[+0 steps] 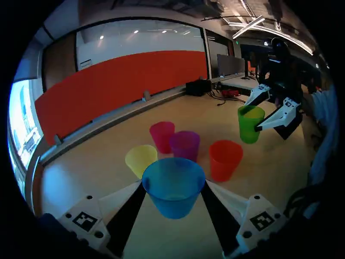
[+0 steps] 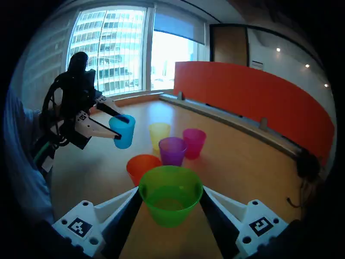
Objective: Pour water
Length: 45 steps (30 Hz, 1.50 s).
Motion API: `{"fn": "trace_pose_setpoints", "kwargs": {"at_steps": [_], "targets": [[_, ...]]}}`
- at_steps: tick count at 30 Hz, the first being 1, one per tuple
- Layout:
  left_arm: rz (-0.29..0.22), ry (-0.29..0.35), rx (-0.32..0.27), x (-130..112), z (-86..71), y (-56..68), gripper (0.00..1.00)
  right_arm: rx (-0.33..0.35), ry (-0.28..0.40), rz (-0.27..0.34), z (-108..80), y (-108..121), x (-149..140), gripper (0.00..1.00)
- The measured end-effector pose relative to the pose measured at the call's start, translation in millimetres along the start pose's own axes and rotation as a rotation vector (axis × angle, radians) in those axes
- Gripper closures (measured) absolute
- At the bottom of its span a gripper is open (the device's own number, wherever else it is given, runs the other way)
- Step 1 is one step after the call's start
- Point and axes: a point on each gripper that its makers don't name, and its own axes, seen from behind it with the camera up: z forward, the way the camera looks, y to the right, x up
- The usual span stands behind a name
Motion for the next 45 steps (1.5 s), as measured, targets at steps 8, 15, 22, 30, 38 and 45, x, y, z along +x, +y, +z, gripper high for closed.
{"fn": "trace_pose_setpoints", "kwargs": {"at_steps": [8, 15, 22, 30, 38, 45], "targets": [[-0.037, -0.023, -0.038, -18.3, 5.7, 9.1, 0.13, 0.004, -0.053, -0.001, 9.2, -0.2, -17.6, 0.09], [-0.061, -0.04, -0.064, -30.0, 10.4, 15.6, 0.13, 0.002, -0.089, -0.001, 14.8, 0.0, -31.5, 0.09], [-0.073, -0.055, -0.078, -39.1, 13.6, 17.8, 0.13, -0.002, -0.111, -0.007, 18.0, 1.3, -40.5, 0.09], [-0.077, -0.06, -0.082, -46.0, 14.9, 19.1, 0.13, -0.003, -0.126, -0.013, 20.4, 1.0, -47.0, 0.09], [-0.086, -0.066, -0.087, -51.2, 12.9, 20.8, 0.13, -0.008, -0.13, -0.022, 21.4, 1.9, -49.5, 0.09], [-0.075, -0.094, -0.075, -60.8, 11.9, 18.8, 0.13, -0.015, -0.135, -0.029, 20.5, 4.6, -53.9, 0.09]]}}
